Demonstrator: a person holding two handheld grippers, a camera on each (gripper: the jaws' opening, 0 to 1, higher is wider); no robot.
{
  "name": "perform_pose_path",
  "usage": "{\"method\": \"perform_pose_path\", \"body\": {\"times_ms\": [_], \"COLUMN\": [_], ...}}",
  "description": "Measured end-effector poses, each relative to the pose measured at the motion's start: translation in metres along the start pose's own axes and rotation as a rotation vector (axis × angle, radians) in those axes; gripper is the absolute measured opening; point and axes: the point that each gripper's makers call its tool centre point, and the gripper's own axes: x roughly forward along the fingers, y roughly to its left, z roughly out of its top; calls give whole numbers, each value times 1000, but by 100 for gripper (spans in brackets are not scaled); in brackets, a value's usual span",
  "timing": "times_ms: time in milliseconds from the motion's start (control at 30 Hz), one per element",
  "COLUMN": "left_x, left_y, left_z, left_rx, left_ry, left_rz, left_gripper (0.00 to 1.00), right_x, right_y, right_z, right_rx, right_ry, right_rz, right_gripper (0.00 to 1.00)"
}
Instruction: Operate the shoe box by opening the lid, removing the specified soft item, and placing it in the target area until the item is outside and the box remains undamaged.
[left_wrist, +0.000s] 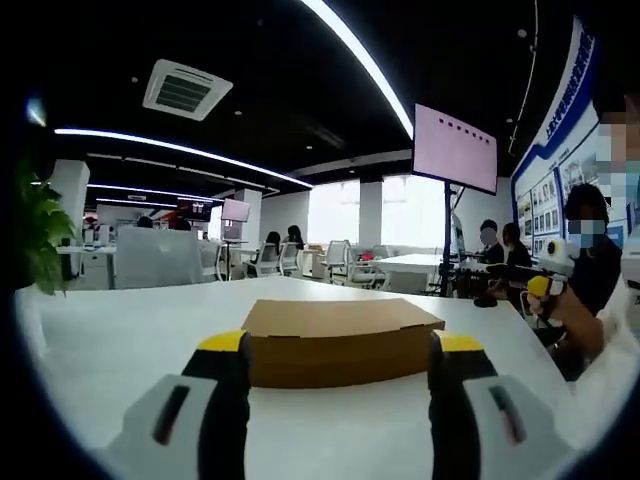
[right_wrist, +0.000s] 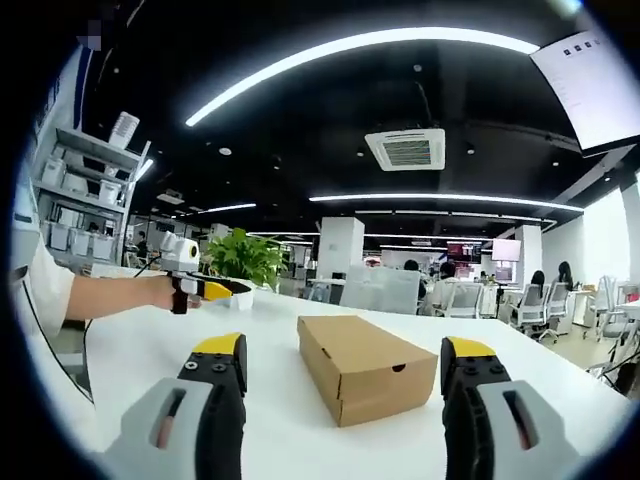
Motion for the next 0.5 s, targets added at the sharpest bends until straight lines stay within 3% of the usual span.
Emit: {"method": "perform_pose_path", "body": {"times_ms": [33,100,233,367,467,500], "left_x": [2,5,8,13,16,17], "left_y": [1,3,7,10,9,6], "left_z": [1,6,17,16,14,15], "left_rx": [8,31,-7,-19,-2,9], "left_ry": [6,11,-43,-51,-31,-36], "left_rz": [1,-4,-5,-6,-18,-37], "left_gripper": [72,73,73,73,73,73], "right_x": [0,1,4,5,6,7], "right_y": [1,-4,-5,-7,-6,-5], "right_z": [3,-1,-3,-8,-6,-1], "right_rx": [0,-11,-4,-50,-33,-3], "right_ry": [-18,11,21,57,47,6], "right_rz": [9,-17,-21,-39,-32,-24], "right_gripper": [85,84,83,79,77,77]}}
